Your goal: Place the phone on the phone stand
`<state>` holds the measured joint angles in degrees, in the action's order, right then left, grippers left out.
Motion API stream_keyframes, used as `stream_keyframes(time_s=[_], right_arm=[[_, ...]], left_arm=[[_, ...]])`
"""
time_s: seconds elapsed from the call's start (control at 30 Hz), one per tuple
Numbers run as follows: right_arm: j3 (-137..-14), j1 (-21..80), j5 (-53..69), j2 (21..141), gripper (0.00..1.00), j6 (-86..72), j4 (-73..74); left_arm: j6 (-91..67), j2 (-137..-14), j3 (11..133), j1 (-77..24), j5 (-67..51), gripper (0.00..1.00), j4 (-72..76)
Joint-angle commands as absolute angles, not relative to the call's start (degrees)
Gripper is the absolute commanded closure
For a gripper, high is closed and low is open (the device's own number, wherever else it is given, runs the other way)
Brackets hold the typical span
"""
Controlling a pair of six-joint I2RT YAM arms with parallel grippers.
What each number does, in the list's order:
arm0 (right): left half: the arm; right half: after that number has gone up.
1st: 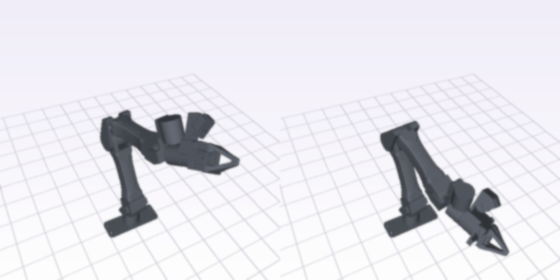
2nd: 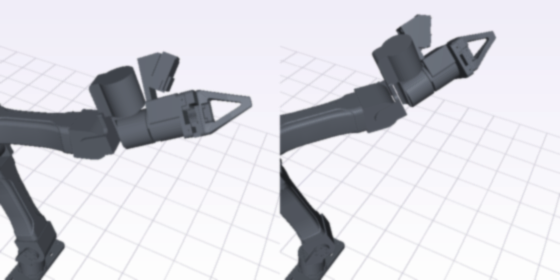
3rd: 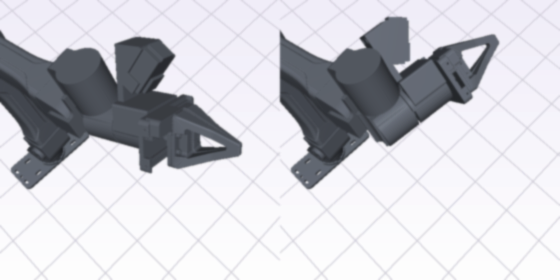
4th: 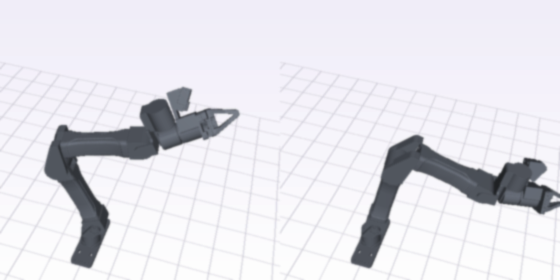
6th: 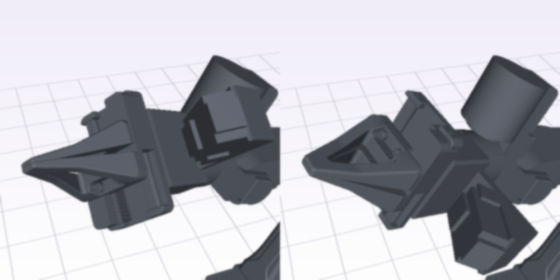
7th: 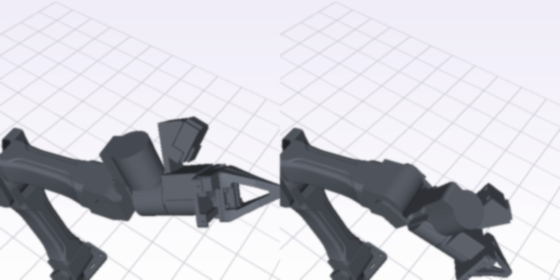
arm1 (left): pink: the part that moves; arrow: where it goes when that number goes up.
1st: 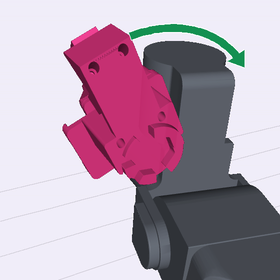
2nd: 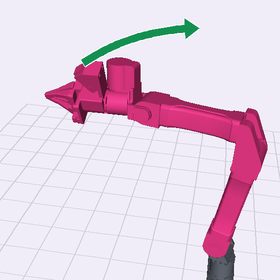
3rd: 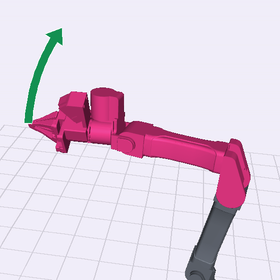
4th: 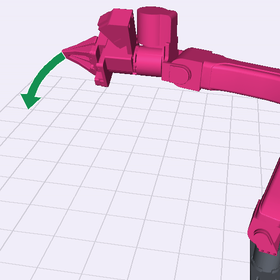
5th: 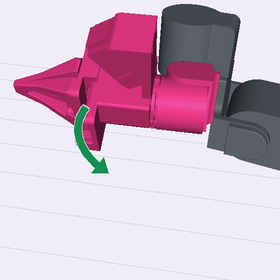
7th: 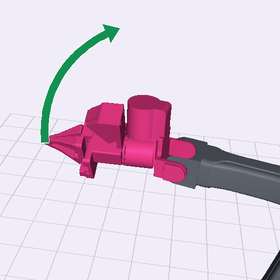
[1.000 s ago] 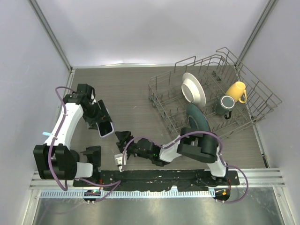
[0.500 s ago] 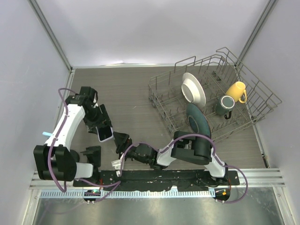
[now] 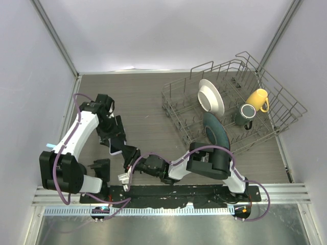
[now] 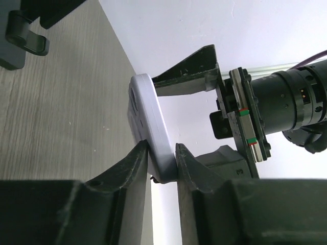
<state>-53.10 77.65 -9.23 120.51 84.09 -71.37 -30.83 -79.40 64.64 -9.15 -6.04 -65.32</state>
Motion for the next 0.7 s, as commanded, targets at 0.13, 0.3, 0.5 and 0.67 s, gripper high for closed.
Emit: stream_keyframes(time_s=[0.13,0.3,0.5,0.67], right_arm=[[-56.7,77.9,-7.1,120.8,0.85,85.4,-78.4],[-58.9,78.3,-9.4,123.1,0.93,87.6,-84.6],[-58.6,79.9,-12.4,119.0,1.0,87.6,-83.4],[-58.3,80.2,-14.0,110.7,1.0,77.5,-69.5]], left_arm=[[-30.3,-76.5,67.9,-10.4,-7.8,1.0,-68.8],[-31.0,-74.4,66.7,-10.6,-11.3,1.0,-68.9],[-30.2,-72.4,67.1,-10.8,-11.3,0.93,-69.3],[-31.5,-67.6,69.1,-10.7,-11.4,0.71,-65.7]])
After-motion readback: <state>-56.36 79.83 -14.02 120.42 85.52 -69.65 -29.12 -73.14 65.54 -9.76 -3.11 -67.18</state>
